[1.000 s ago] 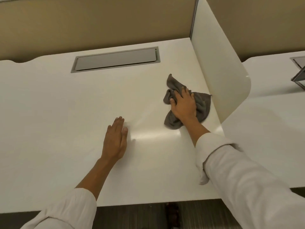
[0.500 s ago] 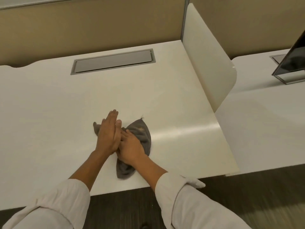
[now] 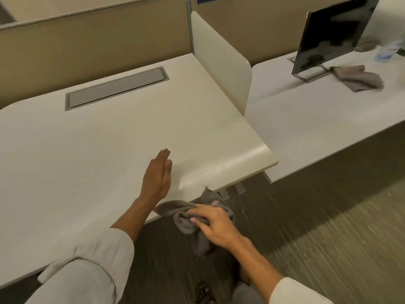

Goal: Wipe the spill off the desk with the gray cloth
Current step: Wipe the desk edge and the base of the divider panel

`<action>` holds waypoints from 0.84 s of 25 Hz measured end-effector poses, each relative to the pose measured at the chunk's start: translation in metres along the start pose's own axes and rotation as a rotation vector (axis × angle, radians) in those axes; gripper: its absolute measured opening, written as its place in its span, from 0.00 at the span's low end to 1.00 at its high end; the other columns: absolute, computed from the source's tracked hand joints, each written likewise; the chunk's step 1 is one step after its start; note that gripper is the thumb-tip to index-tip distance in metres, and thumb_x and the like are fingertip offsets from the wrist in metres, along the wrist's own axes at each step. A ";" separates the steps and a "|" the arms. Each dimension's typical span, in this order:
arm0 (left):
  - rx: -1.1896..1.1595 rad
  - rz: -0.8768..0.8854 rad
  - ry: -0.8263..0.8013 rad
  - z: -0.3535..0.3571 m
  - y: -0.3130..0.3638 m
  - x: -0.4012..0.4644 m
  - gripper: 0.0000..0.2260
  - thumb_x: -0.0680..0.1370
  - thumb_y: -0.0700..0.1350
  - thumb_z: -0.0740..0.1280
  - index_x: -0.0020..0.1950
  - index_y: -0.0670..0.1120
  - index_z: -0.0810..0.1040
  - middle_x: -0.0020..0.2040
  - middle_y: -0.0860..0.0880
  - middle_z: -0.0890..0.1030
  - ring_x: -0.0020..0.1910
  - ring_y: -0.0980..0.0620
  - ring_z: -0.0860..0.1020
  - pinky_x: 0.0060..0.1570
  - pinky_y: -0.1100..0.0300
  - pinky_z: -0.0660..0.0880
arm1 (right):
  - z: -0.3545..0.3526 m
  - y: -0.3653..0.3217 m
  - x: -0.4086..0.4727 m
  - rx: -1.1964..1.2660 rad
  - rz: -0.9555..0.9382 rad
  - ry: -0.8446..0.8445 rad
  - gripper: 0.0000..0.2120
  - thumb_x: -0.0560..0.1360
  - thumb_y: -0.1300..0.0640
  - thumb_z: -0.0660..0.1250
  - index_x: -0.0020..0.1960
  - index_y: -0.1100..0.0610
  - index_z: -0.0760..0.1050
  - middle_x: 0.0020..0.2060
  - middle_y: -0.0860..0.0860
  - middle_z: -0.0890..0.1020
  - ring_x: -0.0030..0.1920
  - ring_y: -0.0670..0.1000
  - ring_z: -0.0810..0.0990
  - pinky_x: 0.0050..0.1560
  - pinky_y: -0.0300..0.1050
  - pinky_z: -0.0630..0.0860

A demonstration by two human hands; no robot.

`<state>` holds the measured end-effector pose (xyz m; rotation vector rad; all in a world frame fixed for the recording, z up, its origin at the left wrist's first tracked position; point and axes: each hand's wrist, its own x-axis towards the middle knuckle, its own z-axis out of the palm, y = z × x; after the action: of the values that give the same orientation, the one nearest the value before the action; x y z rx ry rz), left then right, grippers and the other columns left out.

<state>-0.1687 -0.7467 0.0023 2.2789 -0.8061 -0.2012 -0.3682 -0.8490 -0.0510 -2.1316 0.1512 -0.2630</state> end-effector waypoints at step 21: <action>0.143 0.479 -0.521 0.055 0.034 0.020 0.27 0.79 0.60 0.48 0.73 0.50 0.70 0.76 0.51 0.67 0.75 0.50 0.63 0.75 0.48 0.60 | 0.088 0.005 -0.019 1.956 0.706 1.467 0.17 0.81 0.47 0.60 0.57 0.56 0.81 0.54 0.58 0.85 0.56 0.58 0.81 0.61 0.54 0.75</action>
<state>-0.1894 -0.8089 -0.0138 2.1049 -1.6506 -0.5377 -0.3651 -0.7764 -0.1036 0.3636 0.9348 -0.9348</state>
